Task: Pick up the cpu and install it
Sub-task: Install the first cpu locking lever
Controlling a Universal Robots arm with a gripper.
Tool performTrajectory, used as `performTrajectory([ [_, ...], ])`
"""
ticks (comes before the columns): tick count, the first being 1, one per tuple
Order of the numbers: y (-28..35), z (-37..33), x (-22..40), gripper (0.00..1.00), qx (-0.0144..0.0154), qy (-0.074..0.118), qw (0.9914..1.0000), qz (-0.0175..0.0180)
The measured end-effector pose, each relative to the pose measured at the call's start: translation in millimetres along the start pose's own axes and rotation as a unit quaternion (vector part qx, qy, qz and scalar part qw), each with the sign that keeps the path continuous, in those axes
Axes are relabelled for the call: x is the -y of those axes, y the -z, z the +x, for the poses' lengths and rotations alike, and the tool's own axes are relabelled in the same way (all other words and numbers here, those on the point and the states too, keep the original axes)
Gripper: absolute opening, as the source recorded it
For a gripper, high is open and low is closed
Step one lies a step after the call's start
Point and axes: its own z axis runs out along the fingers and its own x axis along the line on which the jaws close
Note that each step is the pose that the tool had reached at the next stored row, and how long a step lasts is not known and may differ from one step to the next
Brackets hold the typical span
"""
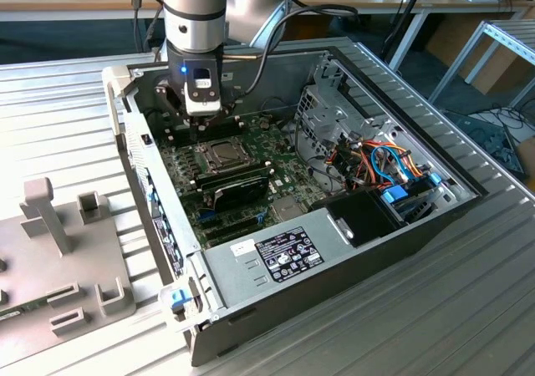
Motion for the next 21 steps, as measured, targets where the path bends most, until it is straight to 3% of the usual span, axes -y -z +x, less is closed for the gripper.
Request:
performTrajectory([
  [3, 0.0, 0.0, 0.0, 0.11, -0.0014, 0.036, 0.99935, -0.0017],
  [4, 0.0, 0.0, 0.0, 0.11, -0.0020, 0.051, 0.99868, -0.0025],
  [7, -0.1, 0.0, 0.0, 0.11, -0.0036, 0.088, 0.99613, -0.0045],
  [8, -0.1, 0.0, 0.0, 0.11, -0.0044, 0.102, 0.99471, -0.0055],
  [9, -0.1, 0.0, 0.0, 0.11, -0.0046, 0.109, 0.99397, -0.0058],
  [21, -0.1, 0.0, 0.0, 0.11, -0.0046, 0.110, 0.99389, -0.0058],
])
